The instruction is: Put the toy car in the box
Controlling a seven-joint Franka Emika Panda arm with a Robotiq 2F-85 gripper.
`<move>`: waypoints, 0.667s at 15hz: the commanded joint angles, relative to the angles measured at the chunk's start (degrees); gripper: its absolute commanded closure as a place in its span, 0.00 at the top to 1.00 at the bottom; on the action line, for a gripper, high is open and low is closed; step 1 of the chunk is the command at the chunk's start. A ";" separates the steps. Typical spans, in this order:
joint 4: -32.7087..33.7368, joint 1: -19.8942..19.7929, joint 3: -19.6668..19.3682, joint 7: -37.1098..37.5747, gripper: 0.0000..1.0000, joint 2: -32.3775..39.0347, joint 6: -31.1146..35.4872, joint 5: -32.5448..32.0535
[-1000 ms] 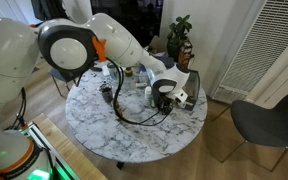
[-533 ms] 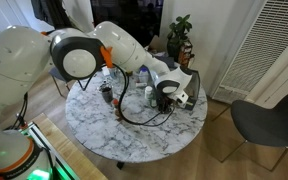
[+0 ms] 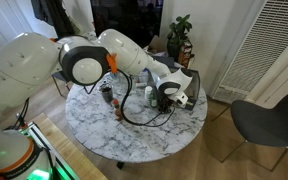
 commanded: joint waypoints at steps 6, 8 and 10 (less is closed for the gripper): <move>3.41 -0.95 -0.28 2.86 0.08 1.43 -0.07 -2.99; 1.15 -0.83 -1.03 2.75 0.08 -1.35 1.39 -3.80; -1.70 -0.54 -2.11 2.35 0.08 -4.85 2.59 -5.08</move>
